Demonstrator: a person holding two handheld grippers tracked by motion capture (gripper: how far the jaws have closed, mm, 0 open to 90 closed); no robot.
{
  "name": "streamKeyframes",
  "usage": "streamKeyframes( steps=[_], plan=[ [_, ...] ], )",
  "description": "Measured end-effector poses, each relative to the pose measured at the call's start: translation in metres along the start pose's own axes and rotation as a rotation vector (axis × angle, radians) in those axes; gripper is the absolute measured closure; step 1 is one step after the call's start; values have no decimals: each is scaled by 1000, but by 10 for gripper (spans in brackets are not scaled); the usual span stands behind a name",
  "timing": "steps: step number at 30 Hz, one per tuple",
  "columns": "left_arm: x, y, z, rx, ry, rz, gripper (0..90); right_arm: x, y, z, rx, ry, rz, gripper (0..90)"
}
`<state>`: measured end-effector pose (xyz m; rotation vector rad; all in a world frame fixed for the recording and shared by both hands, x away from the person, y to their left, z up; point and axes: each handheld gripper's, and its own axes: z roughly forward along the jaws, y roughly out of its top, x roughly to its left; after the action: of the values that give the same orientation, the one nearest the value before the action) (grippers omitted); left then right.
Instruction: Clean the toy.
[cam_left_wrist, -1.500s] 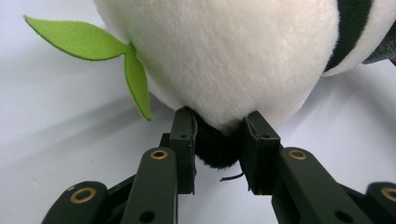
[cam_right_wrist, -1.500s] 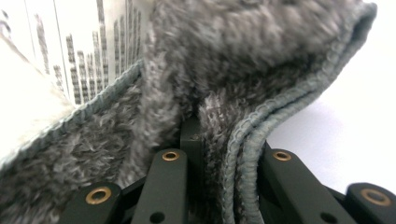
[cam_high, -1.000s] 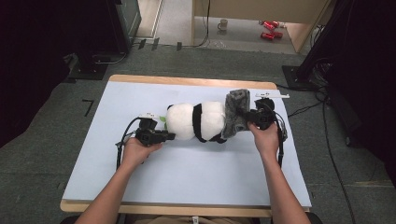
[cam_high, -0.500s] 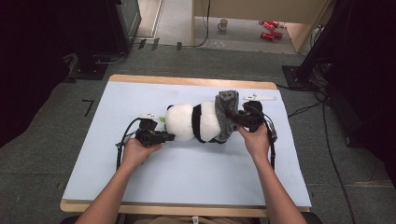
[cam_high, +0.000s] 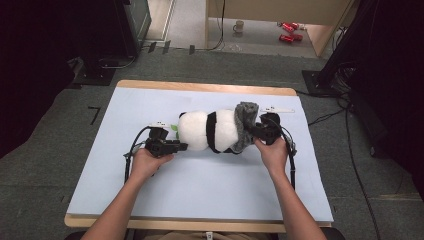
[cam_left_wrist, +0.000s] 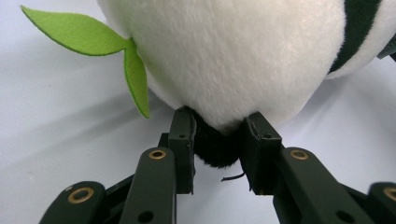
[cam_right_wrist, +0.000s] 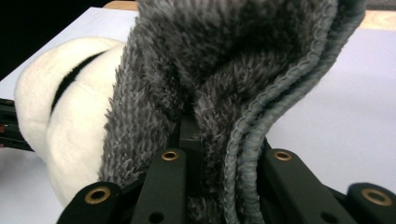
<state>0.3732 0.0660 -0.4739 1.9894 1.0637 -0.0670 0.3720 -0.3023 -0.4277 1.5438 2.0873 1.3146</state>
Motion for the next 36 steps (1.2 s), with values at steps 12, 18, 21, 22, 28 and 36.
streamKeyframes(
  steps=[12, 18, 21, 22, 28, 36],
  plan=[
    [1, 0, 1, 10, 0, -8, 682, -6, -11, 12, 71, -14, 57, 777],
    [1, -1, 1, 24, 4, -11, 681, -12, -21, 27, 169, 3, 127, 777],
    [1, -1, 1, 31, 8, -10, 678, -14, -26, 33, 185, 20, 150, 778],
    [2, -1, 1, 30, 7, -11, 678, -14, -27, 34, 186, 27, 158, 778],
    [1, -1, 1, 24, 4, -11, 676, -20, -28, 37, 222, 40, 151, 770],
    [0, 0, -3, 21, 7, -13, 674, -23, -18, 21, 205, -32, 94, 769]
  ],
)
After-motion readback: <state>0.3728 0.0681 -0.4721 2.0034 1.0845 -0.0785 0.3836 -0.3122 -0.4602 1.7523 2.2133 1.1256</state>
